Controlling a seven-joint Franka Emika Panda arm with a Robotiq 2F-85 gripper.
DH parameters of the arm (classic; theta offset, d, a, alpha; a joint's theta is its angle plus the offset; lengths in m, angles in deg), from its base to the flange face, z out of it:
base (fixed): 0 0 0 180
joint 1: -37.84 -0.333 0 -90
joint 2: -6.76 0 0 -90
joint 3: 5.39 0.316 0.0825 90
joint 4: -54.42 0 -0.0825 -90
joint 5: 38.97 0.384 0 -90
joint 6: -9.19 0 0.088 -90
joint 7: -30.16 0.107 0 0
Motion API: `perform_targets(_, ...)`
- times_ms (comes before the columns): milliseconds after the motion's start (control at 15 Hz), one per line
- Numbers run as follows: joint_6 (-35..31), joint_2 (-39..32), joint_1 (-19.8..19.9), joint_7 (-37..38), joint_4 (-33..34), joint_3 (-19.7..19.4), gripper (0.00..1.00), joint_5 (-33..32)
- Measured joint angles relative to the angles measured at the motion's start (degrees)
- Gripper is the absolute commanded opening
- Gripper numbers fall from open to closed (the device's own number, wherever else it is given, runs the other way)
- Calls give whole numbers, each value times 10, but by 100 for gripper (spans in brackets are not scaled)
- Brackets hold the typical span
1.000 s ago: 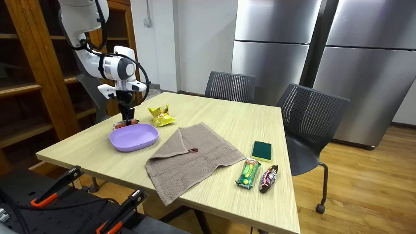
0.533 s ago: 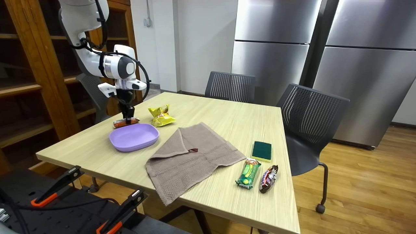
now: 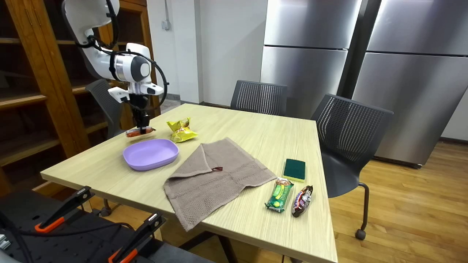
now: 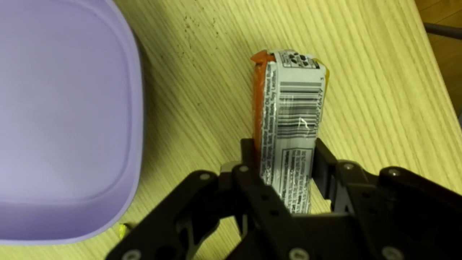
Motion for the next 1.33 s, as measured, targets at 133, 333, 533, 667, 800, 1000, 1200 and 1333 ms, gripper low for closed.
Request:
perform_targets(133, 3, 9, 0, -2, -5, 0, 16, 0)
perform_targets(333, 4, 27, 0, -7, -24, -2, 16, 0)
perform_targets(533, 4, 51, 0, -14, -57, -5, 16, 0)
perform_targets(667, 3, 69, 0, -17, -84, -8, 16, 0)
perform_targets(800, 2, 88, 0, -19, -115, -11, 16, 0)
perform_targets(1000, -3, 119, 0, -19, -164, -17, 16, -1)
perform_targets(1200, -11, 148, 0, -19, -213, -24, 16, -1)
perform_targets(1333, -15, 162, 0, -19, -239, -28, 16, -1)
